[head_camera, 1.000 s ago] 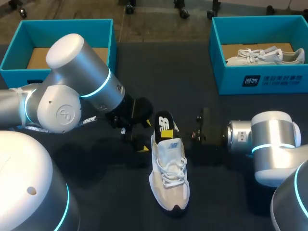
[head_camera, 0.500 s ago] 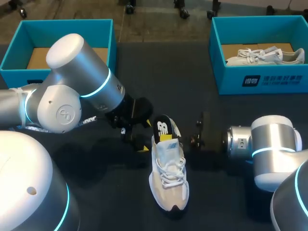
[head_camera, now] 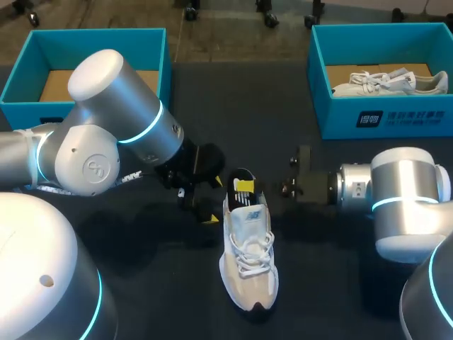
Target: Take the shoe out of the shoebox, open the shoe tongue, remove and reinsert the insole, then place the shoe into the shoebox
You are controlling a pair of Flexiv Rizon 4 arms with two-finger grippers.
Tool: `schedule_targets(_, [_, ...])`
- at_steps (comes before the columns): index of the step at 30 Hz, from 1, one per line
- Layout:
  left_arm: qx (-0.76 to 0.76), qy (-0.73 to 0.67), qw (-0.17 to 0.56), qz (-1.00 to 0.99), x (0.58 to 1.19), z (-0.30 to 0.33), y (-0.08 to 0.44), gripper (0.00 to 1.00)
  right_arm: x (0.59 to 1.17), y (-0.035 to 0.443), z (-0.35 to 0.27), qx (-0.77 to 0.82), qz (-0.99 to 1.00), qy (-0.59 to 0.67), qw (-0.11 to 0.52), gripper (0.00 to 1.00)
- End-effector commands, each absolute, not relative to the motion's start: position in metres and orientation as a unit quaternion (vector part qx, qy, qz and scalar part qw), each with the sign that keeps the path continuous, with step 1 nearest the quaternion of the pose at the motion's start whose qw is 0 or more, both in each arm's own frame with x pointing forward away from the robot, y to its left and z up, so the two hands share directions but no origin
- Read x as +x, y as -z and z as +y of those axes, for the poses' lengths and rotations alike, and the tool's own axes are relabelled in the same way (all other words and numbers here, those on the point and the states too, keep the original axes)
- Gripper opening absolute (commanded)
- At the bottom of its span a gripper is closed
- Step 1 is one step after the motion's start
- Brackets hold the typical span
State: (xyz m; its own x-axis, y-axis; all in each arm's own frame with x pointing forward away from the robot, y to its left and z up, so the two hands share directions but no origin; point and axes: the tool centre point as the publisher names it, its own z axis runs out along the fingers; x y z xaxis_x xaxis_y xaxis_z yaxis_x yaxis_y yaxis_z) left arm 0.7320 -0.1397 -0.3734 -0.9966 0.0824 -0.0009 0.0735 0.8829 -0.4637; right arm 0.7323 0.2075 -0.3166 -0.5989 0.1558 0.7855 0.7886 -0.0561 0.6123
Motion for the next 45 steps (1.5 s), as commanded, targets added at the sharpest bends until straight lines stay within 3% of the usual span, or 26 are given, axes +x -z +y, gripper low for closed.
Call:
schedule_targets(1, [-0.041,-0.239,0.010,-0.970,0.733,-0.140,0.375,1.00,0.732,0.328,0.206,-0.371,-0.634,0.625,0.265,0.00])
schedule_targets(14, [-0.041,-0.239,0.010,-0.970,0.733,-0.140,0.375,1.00,0.704,0.351,0.204,-0.402,-0.609,0.625,0.276,0.00])
schedule_targets(15, [-0.041,-0.239,0.010,-0.970,0.733,-0.140,0.375,1.00,0.705,0.346,0.205,-0.397,-0.613,0.627,0.271,0.11])
schedule_targets(16, [-0.041,-0.239,0.010,-0.970,0.733,-0.140,0.375,1.00,0.707,0.343,0.206,-0.395,-0.617,0.626,0.268,0.31])
schedule_targets(17, [-0.041,-0.239,0.010,-0.970,0.733,-0.140,0.375,1.00,0.708,0.339,0.206,-0.392,-0.620,0.626,0.263,0.40])
schedule_targets(19, [-0.041,-0.239,0.010,-0.970,0.733,-0.140,0.375,1.00,0.711,0.334,0.208,-0.388,-0.628,0.623,0.258,0.45])
schedule_targets(24, [-0.041,-0.239,0.010,-0.970,0.733,-0.140,0.375,1.00,0.718,0.326,0.210,-0.384,-0.638,0.618,0.250,0.46])
schedule_targets(28, [-0.041,-0.239,0.010,-0.970,0.733,-0.140,0.375,1.00,0.725,0.325,0.210,-0.386,-0.642,0.614,0.247,0.36])
schedule_targets(29, [-0.041,-0.239,0.010,-0.970,0.733,-0.140,0.375,1.00,0.726,0.326,0.209,-0.389,-0.642,0.613,0.247,0.27])
schedule_targets(30, [-0.041,-0.239,0.010,-0.970,0.733,-0.140,0.375,1.00,0.727,0.327,0.209,-0.391,-0.642,0.612,0.247,0.03])
schedule_targets(31, [-0.041,-0.239,0.010,-0.970,0.733,-0.140,0.375,1.00,0.728,0.328,0.209,-0.392,-0.641,0.611,0.248,0.00])
schedule_targets(45, [-0.041,-0.239,0.010,-0.970,0.733,-0.140,0.375,1.00,0.706,0.344,0.201,-0.422,-0.628,0.605,0.248,0.00])
